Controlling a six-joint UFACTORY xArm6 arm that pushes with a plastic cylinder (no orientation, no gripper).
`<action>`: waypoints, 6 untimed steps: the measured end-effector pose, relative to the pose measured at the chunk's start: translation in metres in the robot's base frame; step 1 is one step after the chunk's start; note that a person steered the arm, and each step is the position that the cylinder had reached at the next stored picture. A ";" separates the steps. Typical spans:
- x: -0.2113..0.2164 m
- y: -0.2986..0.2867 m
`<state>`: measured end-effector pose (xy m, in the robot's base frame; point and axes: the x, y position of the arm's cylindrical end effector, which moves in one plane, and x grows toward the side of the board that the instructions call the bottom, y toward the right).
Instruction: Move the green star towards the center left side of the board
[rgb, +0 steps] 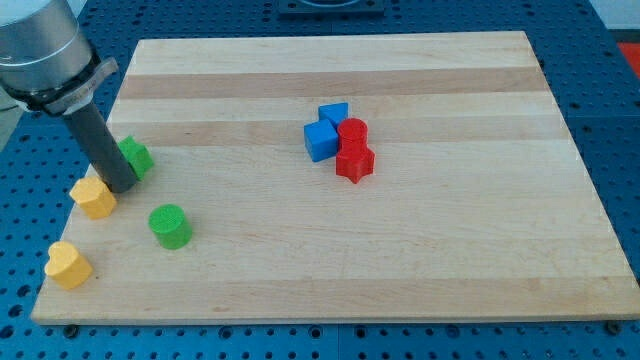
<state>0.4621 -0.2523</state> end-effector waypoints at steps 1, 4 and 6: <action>-0.012 0.000; -0.032 0.009; -0.015 0.085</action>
